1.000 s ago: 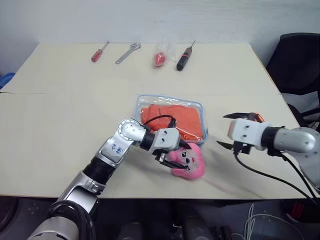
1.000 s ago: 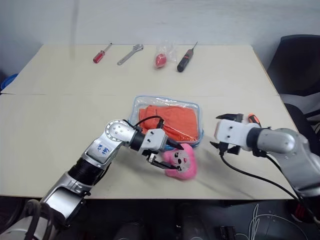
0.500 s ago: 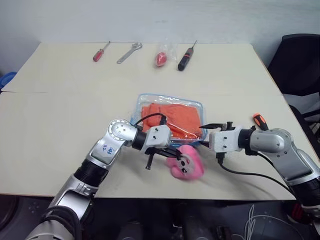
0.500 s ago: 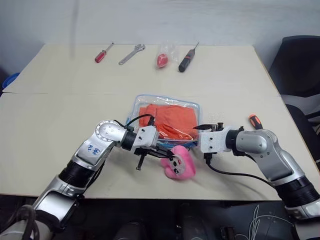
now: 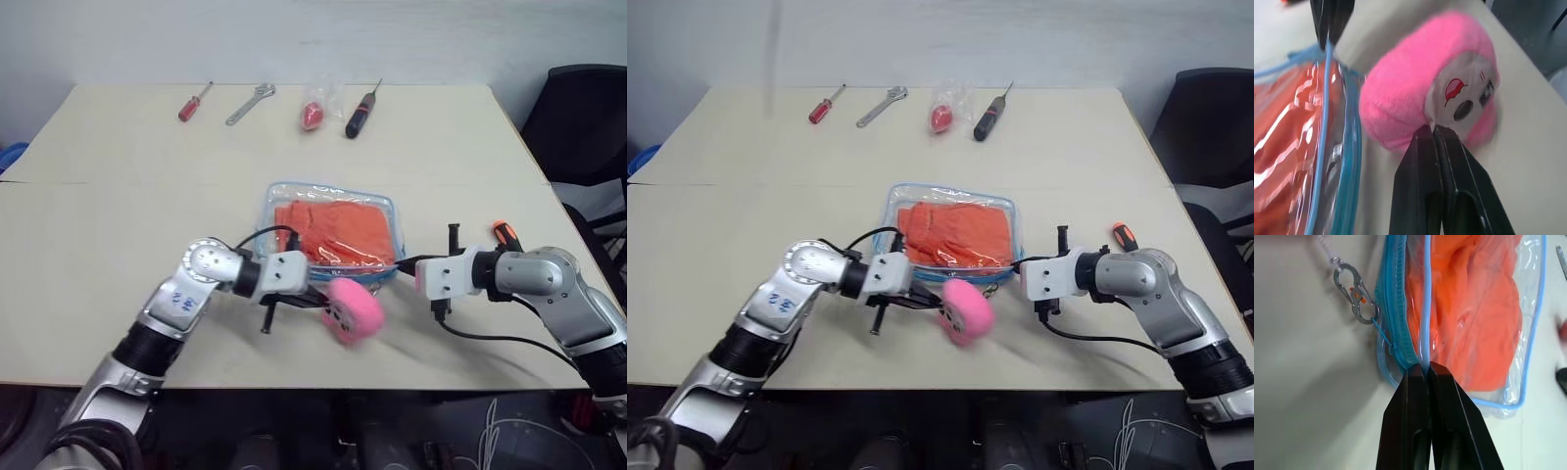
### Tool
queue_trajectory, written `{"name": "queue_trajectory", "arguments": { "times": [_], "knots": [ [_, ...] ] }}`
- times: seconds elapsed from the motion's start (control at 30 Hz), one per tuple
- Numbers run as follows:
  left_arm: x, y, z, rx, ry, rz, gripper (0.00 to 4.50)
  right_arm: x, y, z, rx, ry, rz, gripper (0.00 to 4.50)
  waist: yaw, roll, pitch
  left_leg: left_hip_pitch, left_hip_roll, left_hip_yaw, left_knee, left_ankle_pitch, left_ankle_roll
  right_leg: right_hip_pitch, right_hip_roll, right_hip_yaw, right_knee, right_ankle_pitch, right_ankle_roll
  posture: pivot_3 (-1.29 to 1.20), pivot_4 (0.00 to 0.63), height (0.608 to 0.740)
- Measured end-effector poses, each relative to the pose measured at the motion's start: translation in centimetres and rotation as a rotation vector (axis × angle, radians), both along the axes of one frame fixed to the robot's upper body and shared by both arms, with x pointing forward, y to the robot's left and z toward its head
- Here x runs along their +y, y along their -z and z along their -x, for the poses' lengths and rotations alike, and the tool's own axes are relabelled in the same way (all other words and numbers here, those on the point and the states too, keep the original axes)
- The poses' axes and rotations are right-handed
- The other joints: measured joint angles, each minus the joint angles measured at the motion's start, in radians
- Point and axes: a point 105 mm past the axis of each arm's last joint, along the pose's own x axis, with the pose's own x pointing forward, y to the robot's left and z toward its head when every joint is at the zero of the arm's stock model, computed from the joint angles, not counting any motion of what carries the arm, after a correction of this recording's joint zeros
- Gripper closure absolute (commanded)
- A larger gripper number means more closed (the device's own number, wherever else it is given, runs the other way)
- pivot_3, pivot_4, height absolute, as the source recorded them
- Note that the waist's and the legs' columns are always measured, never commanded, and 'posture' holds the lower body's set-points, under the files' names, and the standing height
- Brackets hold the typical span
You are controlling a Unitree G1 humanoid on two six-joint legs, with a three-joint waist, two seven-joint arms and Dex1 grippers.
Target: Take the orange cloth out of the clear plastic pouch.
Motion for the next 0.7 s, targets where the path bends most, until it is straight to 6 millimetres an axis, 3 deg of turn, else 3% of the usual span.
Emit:
{"name": "queue_trajectory", "arguments": {
  "times": [0.23, 0.33, 0.37, 0.47, 0.53, 0.7],
  "knots": [
    [8.3, -1.9, -1.4, -0.008, -0.302, -0.01, 4.5, -2.0, -0.9, 0.1, -0.042, 0.032, 0.018, 4.46, 0.002, 0.0, 0.0, 0.0, 0.0, -0.001, 0.0, 0.0, 0.0, -0.002, -0.001, -0.002, 0.0, 0.0, 0.0, 0.0, 0.15, 0.74],
    [13.0, -3.2, -2.5, -0.031, -0.501, 0.013, 4.5, -2.8, 0.0, 0.6, -0.021, 0.041, 0.031, 4.46, 0.002, 0.0, 0.0, 0.0, 0.0, 0.0, 0.0, 0.0, 0.0, -0.002, -0.002, -0.003, 0.0, 0.0, 0.0, 0.0, 0.15, 0.74],
    [13.6, -3.6, -2.7, -0.042, -0.532, 0.023, 4.5, -2.9, 0.0, 0.6, -0.02, 0.043, 0.03, 4.46, 0.002, 0.0, 0.0, 0.0, -0.001, 0.0, 0.0, 0.0, 0.001, -0.002, -0.003, -0.003, 0.0, 0.0, 0.0, 0.0, 0.15, 0.74],
    [13.9, -4.1, -2.8, -0.05, -0.554, 0.062, 4.5, -3.1, -0.3, 0.6, -0.021, 0.055, 0.005, 4.46, 0.003, 0.0, 0.0, 0.0, -0.001, 0.001, 0.0, 0.0, 0.001, -0.002, -0.004, -0.005, 0.0, 0.0, 0.0, 0.0, 0.15, 0.74],
    [12.8, -4.5, -2.7, -0.012, -0.535, 0.133, 4.31, -3.2, -0.5, 0.5, -0.016, 0.069, -0.015, 4.48, 0.003, 0.0, 0.0, 0.0, -0.001, 0.001, 0.001, 0.0, 0.001, -0.002, -0.005, -0.007, 0.0, 0.0, 0.0, 0.0, 0.15, 0.74],
    [4.2, -6.4, -0.8, 0.073, -0.233, 0.29, 3.0, -2.3, -0.6, 0.2, -0.018, 0.055, -0.047, 4.5, 0.004, 0.0, 0.0, -0.001, -0.002, 0.002, 0.002, 0.0, 0.001, -0.001, -0.006, -0.009, 0.001, 0.0, 0.0, 0.0, 0.15, 0.74]
  ]
}}
